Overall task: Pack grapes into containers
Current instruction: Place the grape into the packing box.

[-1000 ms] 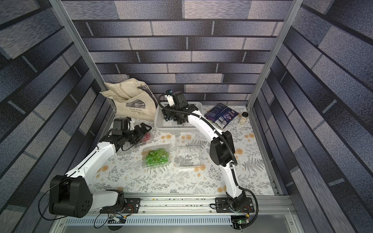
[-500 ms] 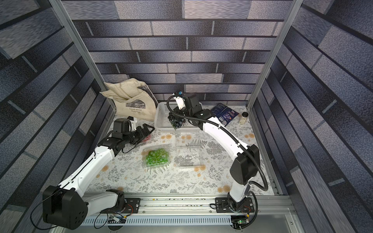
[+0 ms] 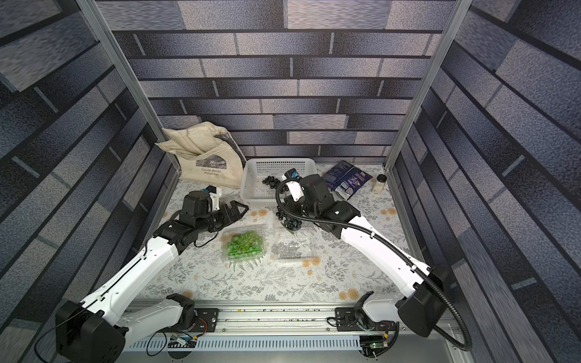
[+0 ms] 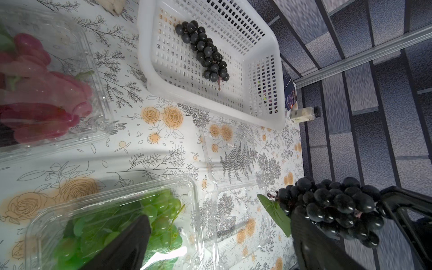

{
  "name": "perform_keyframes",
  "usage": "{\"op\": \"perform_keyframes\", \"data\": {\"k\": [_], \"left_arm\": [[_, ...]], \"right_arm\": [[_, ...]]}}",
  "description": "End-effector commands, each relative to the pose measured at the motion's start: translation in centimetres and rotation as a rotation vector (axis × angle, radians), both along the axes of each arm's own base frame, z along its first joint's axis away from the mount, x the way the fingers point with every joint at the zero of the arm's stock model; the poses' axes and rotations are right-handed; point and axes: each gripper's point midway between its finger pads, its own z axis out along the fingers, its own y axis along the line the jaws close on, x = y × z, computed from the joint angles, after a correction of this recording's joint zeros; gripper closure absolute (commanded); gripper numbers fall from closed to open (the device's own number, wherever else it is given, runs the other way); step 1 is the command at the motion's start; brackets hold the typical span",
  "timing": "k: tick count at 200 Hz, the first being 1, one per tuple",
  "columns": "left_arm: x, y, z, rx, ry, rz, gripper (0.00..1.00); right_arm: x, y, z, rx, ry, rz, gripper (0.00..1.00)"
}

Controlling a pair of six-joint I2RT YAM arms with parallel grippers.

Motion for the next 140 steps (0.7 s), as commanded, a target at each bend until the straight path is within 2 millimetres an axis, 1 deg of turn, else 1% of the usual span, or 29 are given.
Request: {"op": "perform_keyframes", "data": {"k": [1,25,35,37,39,71,98,140], "left_arm": [[-0.6,0.0,-0.4,0.030,-0.005,0.006,0.04],[-0.9,-0.6,-0.6,0.036,-0.006,-0.003,0.04],[-1.0,-0.8,-0.7,0.035,-0.005,-0.005,0.04],[-1.0,-0.9,-0.7,0.036,-0.006,-0.007,0.04],[-1.0,-1.0,-0.7,0.037,-0.005,-0.008,0.04],[-1.3,-1.5,-1.1,0.042,-0.002,-0.011,0.04],[-1.4,-1.8,-1.5,0.043,0.004,-0.013,0.04],[-1.4,-2.1,-1.6,0.047,0.006,-0.017,0.04]], "right_arm": [[-1.2,-1.1,-0.6,0.004,0.008,-0.030,1.00],[-2.3,-1.8,-2.0,-0.006,0.032,-0.036,1.00],[-2.6,-2.0,-2.0,0.001,0.033,-0.039,1.00],[-2.9,-2.2,-3.1,-0.016,0.051,-0.039,1.00],[-3.0,-2.3,-3.5,-0.020,0.057,-0.040,1.00],[-3.9,-3.1,-5.3,-0.033,0.086,-0.050,1.00],[-4.3,-3.7,-6.6,-0.048,0.104,-0.061,1.00],[-4.5,-4.7,-8.2,-0.092,0.112,-0.092,1.00]]}}
